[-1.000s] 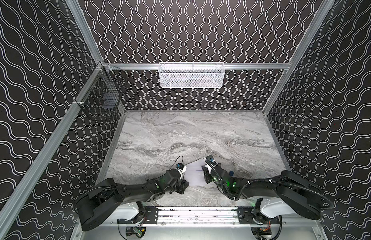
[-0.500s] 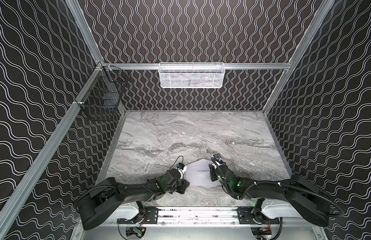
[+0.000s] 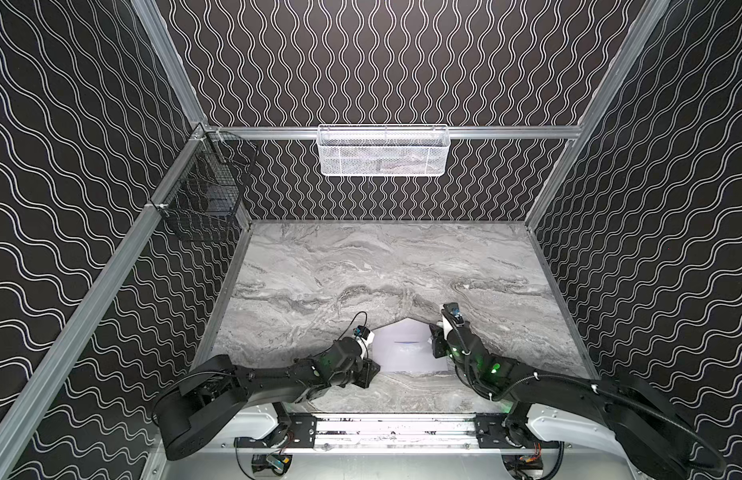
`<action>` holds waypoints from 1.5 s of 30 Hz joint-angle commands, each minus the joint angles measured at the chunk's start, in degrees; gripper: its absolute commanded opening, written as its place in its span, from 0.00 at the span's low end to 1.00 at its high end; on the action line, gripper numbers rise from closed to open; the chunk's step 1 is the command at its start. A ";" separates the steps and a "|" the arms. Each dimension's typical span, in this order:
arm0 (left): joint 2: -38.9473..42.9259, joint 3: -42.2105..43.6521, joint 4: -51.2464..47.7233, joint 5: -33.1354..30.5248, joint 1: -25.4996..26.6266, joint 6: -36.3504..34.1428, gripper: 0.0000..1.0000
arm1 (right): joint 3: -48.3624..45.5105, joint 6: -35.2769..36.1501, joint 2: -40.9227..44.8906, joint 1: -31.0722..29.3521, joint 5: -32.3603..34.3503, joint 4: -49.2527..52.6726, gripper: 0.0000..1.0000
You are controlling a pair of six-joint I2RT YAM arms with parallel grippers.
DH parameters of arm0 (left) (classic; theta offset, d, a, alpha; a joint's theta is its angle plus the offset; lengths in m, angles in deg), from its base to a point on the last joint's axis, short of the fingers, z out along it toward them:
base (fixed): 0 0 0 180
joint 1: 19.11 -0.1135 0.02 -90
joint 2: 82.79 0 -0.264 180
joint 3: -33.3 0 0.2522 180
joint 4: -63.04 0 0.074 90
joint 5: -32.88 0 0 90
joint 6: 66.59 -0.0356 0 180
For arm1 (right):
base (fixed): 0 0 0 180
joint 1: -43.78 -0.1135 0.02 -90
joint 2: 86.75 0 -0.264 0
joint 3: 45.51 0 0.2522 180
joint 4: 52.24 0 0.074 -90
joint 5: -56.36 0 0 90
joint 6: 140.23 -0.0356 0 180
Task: Place the letter into the envelope and seal it
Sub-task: 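Lift the glue stick off the envelope and draw the right gripper back, then bring the glue stick to the left gripper while the left gripper closes on it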
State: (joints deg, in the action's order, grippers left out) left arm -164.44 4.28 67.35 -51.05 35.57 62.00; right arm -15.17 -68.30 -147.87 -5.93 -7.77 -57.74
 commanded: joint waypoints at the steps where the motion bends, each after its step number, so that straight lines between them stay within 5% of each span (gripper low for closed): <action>1: 0.06 -0.22 -6.18 0.50 0.25 -1.17 0.26 | -0.74 -0.41 4.07 1.06 -4.58 -0.78 0.00; 15: 10.13 -11.25 -13.57 -0.31 0.79 -10.22 0.62 | -1.55 -0.86 14.67 14.66 -40.08 -1.90 0.00; 23: 14.74 -14.87 -5.98 2.78 1.18 -24.10 0.63 | 1.73 -5.76 13.12 20.48 -56.60 -4.88 0.00; 33: 11.91 -22.08 -2.54 3.30 1.97 -36.91 0.60 | 5.55 -12.85 9.90 21.55 -65.48 -10.99 0.00; 45: 5.15 -26.23 -2.61 5.50 2.32 -38.42 0.53 | 6.00 -18.07 7.21 20.73 -67.35 -16.02 0.00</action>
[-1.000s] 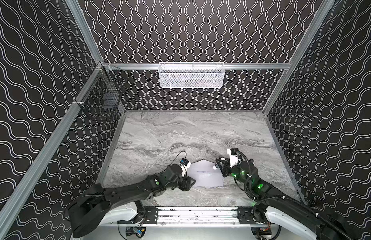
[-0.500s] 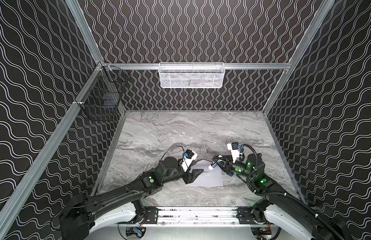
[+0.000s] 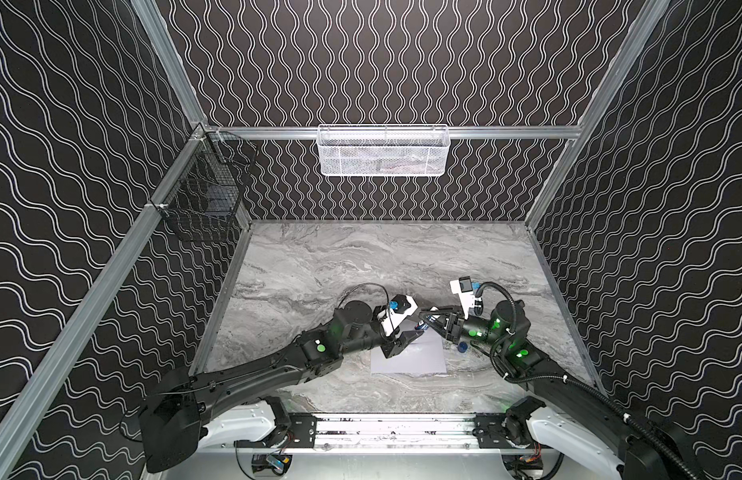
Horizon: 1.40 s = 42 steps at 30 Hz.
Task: Place the letter into the envelope and seal it
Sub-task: 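Bring the glue stick to the left gripper while the left gripper closes on it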
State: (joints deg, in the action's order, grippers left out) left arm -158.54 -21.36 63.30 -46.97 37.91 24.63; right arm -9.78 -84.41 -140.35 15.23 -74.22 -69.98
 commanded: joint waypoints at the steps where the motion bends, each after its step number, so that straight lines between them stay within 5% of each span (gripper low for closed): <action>1: -1.18 -0.67 1.58 1.85 0.03 -0.98 0.52 | 0.88 -1.51 -0.59 -0.90 -0.75 -3.36 0.00; 19: -4.04 -3.67 -2.32 2.67 0.12 1.31 0.25 | 6.35 6.37 -5.62 -9.92 5.77 5.69 0.00; 23: -3.80 -3.23 -1.89 2.76 0.12 1.83 0.25 | 7.33 6.69 -6.36 -10.52 6.21 6.36 0.00; 31: -2.62 -2.23 -1.36 3.95 0.12 0.99 0.45 | 10.50 9.30 -7.48 -10.55 6.60 11.56 0.00; 42: -3.01 -4.98 -3.74 2.27 0.12 1.79 0.38 | 11.69 11.52 -8.84 -11.25 6.73 15.56 0.00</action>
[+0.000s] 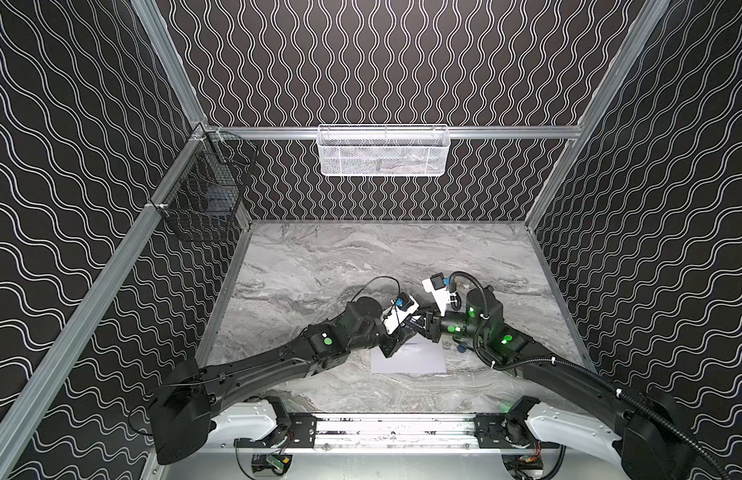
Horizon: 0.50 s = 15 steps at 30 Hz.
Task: Place the letter into the envelope and seal it
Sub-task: 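Bring the glue stick to the left gripper while the left gripper closes on it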
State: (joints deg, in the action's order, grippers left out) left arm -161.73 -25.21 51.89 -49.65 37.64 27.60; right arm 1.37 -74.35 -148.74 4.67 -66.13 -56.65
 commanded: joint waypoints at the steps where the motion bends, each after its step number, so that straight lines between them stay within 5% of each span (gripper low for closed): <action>1: 0.36 -1.17 7.59 4.69 0.38 -0.82 0.36 | 0.69 1.85 -0.57 -0.76 -0.97 2.75 0.00; 9: 0.41 -1.51 7.32 5.15 0.42 2.52 0.28 | 1.32 3.73 -2.65 -1.97 1.25 4.55 0.00; 13: 0.63 -1.64 6.99 5.72 0.38 3.91 0.13 | 1.85 3.69 -3.67 -2.06 0.69 4.73 0.00; 15: 0.56 -1.66 6.21 5.63 0.38 4.91 0.08 | 2.43 3.51 -3.91 -2.07 -0.04 5.21 0.12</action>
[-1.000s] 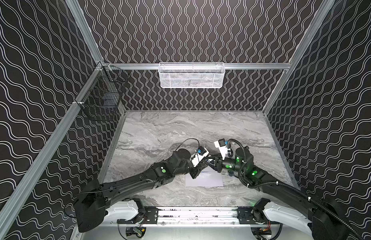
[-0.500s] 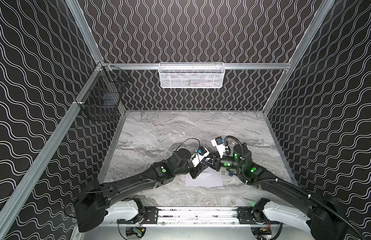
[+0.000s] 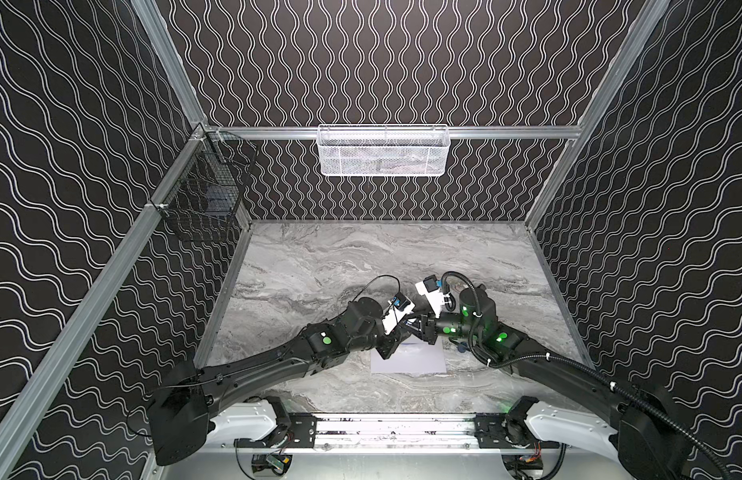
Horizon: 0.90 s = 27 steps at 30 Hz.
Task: Place the letter into the envelope and seal it
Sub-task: 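Bring the glue stick to the left gripper while the left gripper closes on it, then move the empty right gripper to the envelope flap edge farthest from the robot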
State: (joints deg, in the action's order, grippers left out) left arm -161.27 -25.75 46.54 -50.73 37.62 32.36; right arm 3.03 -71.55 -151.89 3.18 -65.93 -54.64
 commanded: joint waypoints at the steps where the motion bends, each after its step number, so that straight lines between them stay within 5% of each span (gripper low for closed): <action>1: 0.15 -0.96 10.86 6.63 0.40 0.89 0.05 | 1.21 0.58 -0.71 -0.45 -0.27 3.92 0.25; 4: 0.98 1.51 9.81 6.61 0.40 3.45 0.00 | 2.13 1.03 0.24 1.05 -0.37 7.19 0.54; 8: 3.85 9.31 13.73 5.96 0.40 8.34 0.00 | 2.12 1.97 0.77 3.75 -2.09 9.21 0.73; 18: 7.51 19.31 14.46 6.03 0.23 14.28 0.00 | 5.67 5.56 -7.85 13.63 -4.52 11.19 0.80; 27: 4.40 25.90 20.04 9.05 -3.85 17.77 0.00 | 17.19 11.82 -26.06 13.77 -2.65 20.32 0.76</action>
State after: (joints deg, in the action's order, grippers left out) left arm -155.78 -0.20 61.44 -43.82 34.61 48.36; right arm 19.23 -62.59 -175.83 17.15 -68.40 -38.31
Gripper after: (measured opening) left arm 0.293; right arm 0.755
